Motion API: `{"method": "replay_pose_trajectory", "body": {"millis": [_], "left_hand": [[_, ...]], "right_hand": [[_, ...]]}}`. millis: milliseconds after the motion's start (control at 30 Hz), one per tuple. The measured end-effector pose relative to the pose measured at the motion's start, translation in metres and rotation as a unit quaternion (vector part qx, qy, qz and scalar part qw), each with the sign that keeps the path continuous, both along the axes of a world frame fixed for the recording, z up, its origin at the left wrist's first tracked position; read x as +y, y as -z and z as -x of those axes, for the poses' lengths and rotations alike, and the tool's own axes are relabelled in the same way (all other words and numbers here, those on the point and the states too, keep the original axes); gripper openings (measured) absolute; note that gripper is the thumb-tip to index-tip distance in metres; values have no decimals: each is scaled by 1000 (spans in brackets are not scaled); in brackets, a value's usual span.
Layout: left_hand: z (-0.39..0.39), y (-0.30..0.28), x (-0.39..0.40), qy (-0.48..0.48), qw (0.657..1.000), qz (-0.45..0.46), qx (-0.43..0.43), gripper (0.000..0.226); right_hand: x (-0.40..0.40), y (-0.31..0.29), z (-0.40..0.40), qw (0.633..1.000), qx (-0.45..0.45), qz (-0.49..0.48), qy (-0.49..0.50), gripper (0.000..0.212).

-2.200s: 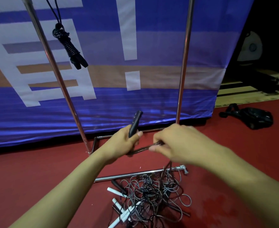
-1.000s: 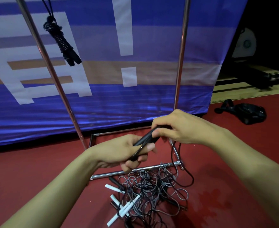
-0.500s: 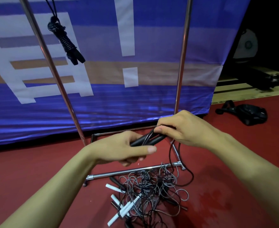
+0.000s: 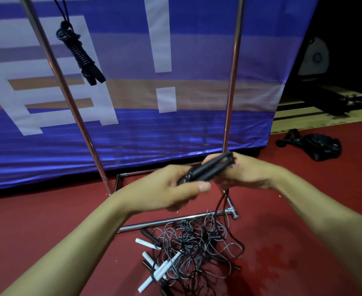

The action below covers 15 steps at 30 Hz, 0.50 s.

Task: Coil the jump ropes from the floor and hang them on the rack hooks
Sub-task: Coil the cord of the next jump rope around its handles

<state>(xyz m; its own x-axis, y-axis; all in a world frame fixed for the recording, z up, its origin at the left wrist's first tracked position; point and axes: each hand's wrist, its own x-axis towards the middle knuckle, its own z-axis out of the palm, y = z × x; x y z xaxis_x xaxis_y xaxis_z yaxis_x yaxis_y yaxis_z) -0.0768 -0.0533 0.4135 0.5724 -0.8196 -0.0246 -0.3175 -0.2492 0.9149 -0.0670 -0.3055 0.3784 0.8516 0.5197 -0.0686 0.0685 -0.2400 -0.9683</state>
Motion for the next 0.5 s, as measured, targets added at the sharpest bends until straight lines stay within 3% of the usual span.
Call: {"method": "replay_pose_trajectory", "body": {"millis": [67,167,300,400,500], "left_hand": [[-11,7,5,-92,995,5,-36,25],[-27,20,14,-182,982,34,-24,45],[-40,30,14,-234,966,19,-112,20],[-48,36,11,-275,945,-60,-168,29],[-54,39,14,-289,951,-40,-107,32]], "right_hand": [[11,2,4,998,-20,61,24,22],[26,1,11,972,-118,204,2,25],[47,-7,22,944,-168,283,-7,14],[52,-14,22,927,-212,309,0,11],[48,-19,23,908,-262,326,24,22]]}}
